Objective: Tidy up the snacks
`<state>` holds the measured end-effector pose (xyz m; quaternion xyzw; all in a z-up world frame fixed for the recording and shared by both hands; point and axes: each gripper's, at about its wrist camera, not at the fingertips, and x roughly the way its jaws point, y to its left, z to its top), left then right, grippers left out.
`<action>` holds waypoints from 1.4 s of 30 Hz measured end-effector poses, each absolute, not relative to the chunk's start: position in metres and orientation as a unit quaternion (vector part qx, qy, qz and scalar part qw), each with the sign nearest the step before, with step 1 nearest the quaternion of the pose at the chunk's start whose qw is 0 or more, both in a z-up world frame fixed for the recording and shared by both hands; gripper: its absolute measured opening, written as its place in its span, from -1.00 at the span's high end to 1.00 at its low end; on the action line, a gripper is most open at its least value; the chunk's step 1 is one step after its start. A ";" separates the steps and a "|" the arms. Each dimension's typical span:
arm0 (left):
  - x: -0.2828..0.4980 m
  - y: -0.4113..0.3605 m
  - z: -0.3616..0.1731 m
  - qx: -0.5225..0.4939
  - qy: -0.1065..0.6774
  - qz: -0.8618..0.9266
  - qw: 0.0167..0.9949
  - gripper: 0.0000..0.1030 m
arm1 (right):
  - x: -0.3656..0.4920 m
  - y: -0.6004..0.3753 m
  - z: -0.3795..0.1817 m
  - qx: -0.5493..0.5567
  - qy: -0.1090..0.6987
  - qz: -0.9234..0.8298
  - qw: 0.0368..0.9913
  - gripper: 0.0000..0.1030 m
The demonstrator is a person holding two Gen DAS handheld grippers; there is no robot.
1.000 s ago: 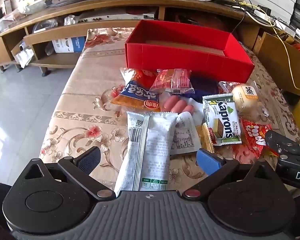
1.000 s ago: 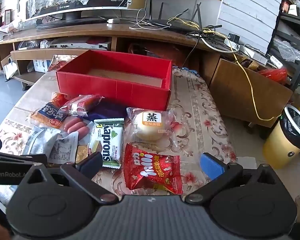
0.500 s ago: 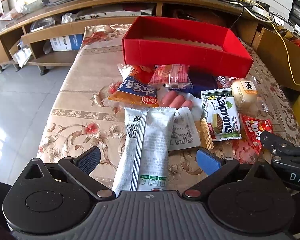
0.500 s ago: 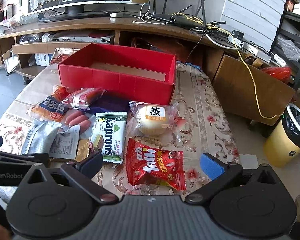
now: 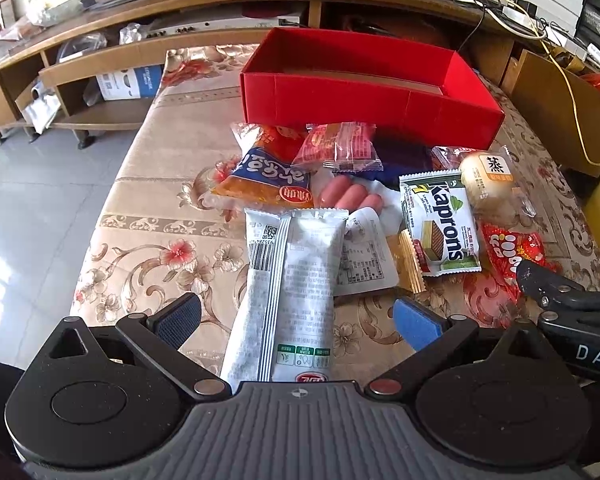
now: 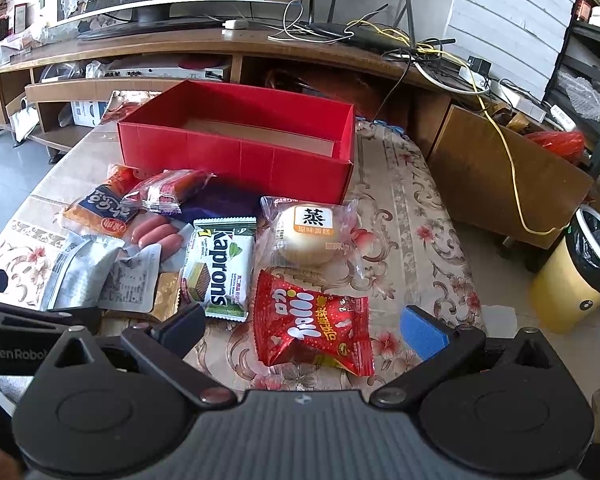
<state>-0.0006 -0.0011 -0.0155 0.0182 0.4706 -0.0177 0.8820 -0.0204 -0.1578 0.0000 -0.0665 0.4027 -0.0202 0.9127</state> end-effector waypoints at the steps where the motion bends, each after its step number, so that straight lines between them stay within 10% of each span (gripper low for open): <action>1: -0.001 -0.001 -0.016 0.018 0.471 -0.018 0.882 -1.00 | -0.020 -0.158 0.000 -0.067 0.403 -0.020 0.913 -1.00; 42: 0.000 -0.002 -0.027 0.024 0.494 -0.014 0.869 -0.97 | -0.017 -0.156 -0.008 -0.072 0.428 -0.015 0.901 -1.00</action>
